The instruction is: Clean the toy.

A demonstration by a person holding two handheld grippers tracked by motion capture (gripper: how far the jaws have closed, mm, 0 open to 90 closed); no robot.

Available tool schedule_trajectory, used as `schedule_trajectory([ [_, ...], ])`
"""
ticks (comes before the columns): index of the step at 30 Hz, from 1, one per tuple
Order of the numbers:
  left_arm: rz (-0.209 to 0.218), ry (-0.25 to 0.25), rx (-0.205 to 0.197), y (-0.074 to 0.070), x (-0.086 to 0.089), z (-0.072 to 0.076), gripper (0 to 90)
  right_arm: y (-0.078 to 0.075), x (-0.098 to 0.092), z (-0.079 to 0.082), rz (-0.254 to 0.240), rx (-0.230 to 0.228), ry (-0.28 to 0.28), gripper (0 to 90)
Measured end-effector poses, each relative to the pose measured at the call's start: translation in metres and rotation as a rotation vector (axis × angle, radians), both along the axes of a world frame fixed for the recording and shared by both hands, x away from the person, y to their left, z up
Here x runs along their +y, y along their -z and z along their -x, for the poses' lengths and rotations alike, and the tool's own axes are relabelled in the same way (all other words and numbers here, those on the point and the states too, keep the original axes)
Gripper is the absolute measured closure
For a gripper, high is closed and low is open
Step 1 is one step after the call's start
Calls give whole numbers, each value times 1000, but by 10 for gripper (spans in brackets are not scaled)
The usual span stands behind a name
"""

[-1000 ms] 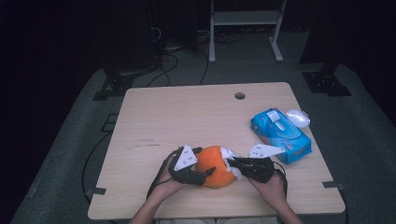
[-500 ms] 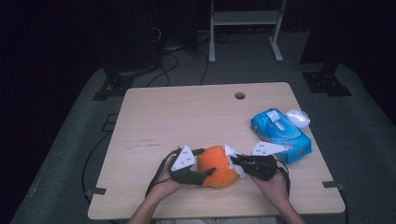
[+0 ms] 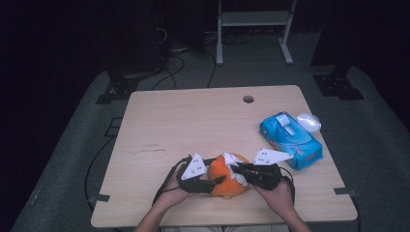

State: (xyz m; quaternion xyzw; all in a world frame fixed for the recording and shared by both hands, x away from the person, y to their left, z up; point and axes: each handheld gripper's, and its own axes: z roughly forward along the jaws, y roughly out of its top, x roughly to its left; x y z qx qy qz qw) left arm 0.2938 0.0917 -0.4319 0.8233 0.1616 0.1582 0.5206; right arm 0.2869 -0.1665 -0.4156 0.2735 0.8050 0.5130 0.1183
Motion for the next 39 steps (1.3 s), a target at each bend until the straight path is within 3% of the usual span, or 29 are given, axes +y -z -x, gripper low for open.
schedule_trajectory([
  [3, 32, -63, 67, 2, 4, -6, 201, 5, -9, -5, -8, 18, 33, 849],
  [6, 49, -48, 137, 7, 3, -10, 184, 5, -12, -7, -23, 34, 41, 849],
  [9, 10, -23, 94, 9, -3, -5, 299, 2, -3, -2, -19, 15, 25, 851],
  [12, -29, 3, 28, 5, -6, 1, 370, -3, 10, 6, -51, 8, -47, 851],
  [14, -46, 7, 6, 4, -8, 3, 376, -6, 18, 10, -14, -23, -66, 851],
  [16, -45, 5, 7, 4, -7, 3, 386, -8, 15, 8, -2, -31, -45, 851],
  [18, -43, 6, 9, 5, -5, 3, 385, -8, 3, 3, 4, -28, 17, 851],
  [19, -37, 4, 14, 5, -5, 2, 367, -3, -12, -6, -4, -6, 72, 851],
  [20, -32, 3, 16, 5, -6, 2, 367, -3, -12, -6, -4, -6, 72, 851],
  [22, -42, 14, 1, 5, -9, 4, 351, 1, -20, -9, -51, 33, 93, 851],
  [24, -48, 30, -24, 5, -12, 6, 353, -3, -12, -4, -55, 12, 60, 850],
  [25, -56, 42, -41, 5, -13, 8, 359, -5, -5, 0, -78, 12, 17, 850],
  [26, -62, 52, -55, 5, -14, 10, 371, -7, 8, 5, -101, 9, -67, 849],
  [29, -80, 40, -65, 4, -16, 13, 376, -9, 13, 5, -60, -11, -62, 849],
  [30, -79, 39, -64, 4, -15, 12, 381, -9, 5, 2, -47, -19, -15, 849],
  [31, -75, 37, -58, 5, -15, 12, 381, -9, 5, 2, -47, -19, -15, 849],
  [33, -67, 36, -49, 5, -14, 10, 381, -6, -6, -2, -14, -27, 44, 849],
  [34, -62, 35, -41, 5, -13, 9, 377, -3, -12, -4, -20, -12, 64, 849],
  [36, -21, 21, 7, 3, -12, 6, 307, 1, -19, -7, -19, 0, 81, 849],
  [39, 29, -31, 102, 3, -13, 1, 177, 1, -14, -7, -42, 15, 78, 850],
])
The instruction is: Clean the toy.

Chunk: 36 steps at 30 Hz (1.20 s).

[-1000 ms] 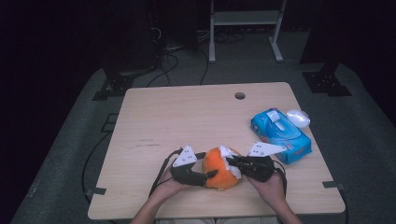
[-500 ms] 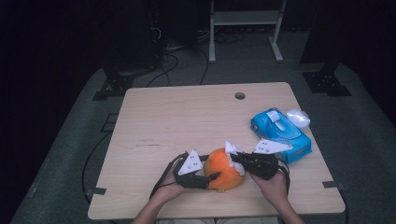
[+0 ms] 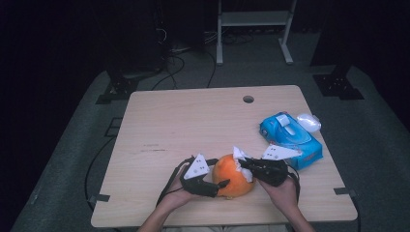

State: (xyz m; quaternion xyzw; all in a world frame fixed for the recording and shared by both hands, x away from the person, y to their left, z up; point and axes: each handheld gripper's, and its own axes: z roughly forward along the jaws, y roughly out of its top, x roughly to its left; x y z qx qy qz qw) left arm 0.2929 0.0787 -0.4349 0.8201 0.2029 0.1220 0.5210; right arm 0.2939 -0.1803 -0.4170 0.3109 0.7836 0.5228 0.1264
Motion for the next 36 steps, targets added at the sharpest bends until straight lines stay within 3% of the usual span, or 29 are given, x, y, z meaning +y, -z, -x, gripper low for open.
schedule_trajectory([
  [4, -13, -25, 45, 6, -2, -2, 152, -2, 12, 5, 18, -15, -32, 850],
  [7, -27, -32, 31, 4, 1, -2, 265, -4, 11, 8, 4, -22, -52, 850],
  [10, -31, -32, 34, 7, 6, -5, 319, -4, 17, 13, 52, -49, -71, 850],
  [12, -13, -41, 58, 9, 11, -8, 343, -3, 15, 10, 60, -40, -61, 851],
  [17, 0, -48, 75, 13, 16, -13, 367, 2, 0, 4, 59, -14, 3, 851],
  [19, -12, -53, 66, 13, 16, -13, 376, 1, 2, 8, 51, -19, -4, 851],
  [22, -13, -55, 85, 14, 22, -16, 385, -1, 13, 16, 65, -43, -64, 850],
  [25, -7, -72, 103, 14, 27, -18, 394, -2, 9, 13, 74, -45, -40, 851],
  [27, -1, -79, 107, 15, 29, -19, 393, 2, -3, 7, 86, -32, 20, 850],
  [29, 7, -69, 110, 15, 29, -19, 380, 6, -13, 3, 63, -2, 48, 850],
  [33, 47, -58, 101, 9, 26, -18, 203, 8, -4, 7, 78, -28, 25, 849],
  [36, 44, -65, 97, 9, 27, -17, 234, 5, -2, 8, 37, -32, -3, 849],
])
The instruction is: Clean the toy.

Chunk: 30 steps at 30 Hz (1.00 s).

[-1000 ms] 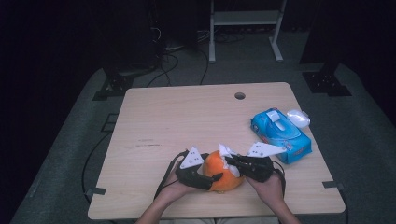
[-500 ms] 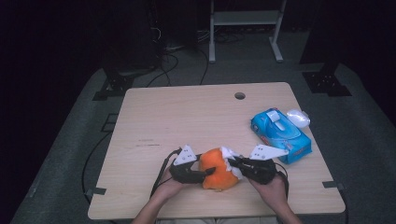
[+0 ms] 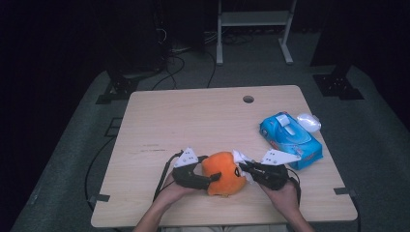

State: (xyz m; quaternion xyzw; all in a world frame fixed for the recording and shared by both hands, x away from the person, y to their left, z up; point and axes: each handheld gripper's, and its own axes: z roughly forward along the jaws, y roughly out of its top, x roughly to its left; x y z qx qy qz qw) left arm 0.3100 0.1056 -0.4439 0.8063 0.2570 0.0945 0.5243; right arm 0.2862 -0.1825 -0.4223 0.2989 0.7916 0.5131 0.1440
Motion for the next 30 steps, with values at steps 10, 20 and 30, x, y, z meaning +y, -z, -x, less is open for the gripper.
schedule_trajectory([
  [10, -34, -59, 20, 6, 7, -5, 367, 7, -8, -3, -2, 35, 15, 849],
  [20, 26, -65, -34, -6, 5, -3, 235, 9, 4, -3, 11, 28, -15, 848],
  [30, -35, -119, -12, 5, 12, -11, 363, 7, 13, 1, 37, 7, -34, 849],
])
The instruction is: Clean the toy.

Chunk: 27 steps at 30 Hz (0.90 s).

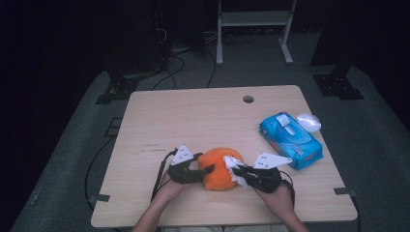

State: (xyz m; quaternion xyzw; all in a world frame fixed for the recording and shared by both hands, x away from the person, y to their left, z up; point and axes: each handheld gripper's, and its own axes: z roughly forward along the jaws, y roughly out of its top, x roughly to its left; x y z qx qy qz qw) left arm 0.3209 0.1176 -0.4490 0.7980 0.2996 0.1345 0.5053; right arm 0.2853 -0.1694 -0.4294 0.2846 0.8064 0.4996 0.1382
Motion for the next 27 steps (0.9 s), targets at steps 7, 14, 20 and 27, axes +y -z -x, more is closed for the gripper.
schedule_trajectory([
  [7, 6, 13, 4, 1, -1, 1, 367, -2, -5, -4, -8, 16, 47, 847],
  [14, 31, 50, 5, -4, -3, 2, 300, 1, -7, -6, -8, 23, 51, 846],
  [20, 73, 37, 34, -4, -7, 2, 252, 0, 6, 6, 9, 5, -15, 847],
  [27, -32, 95, -196, -16, -28, 23, 472, -10, -9, -10, -63, 6, 69, 848],
])
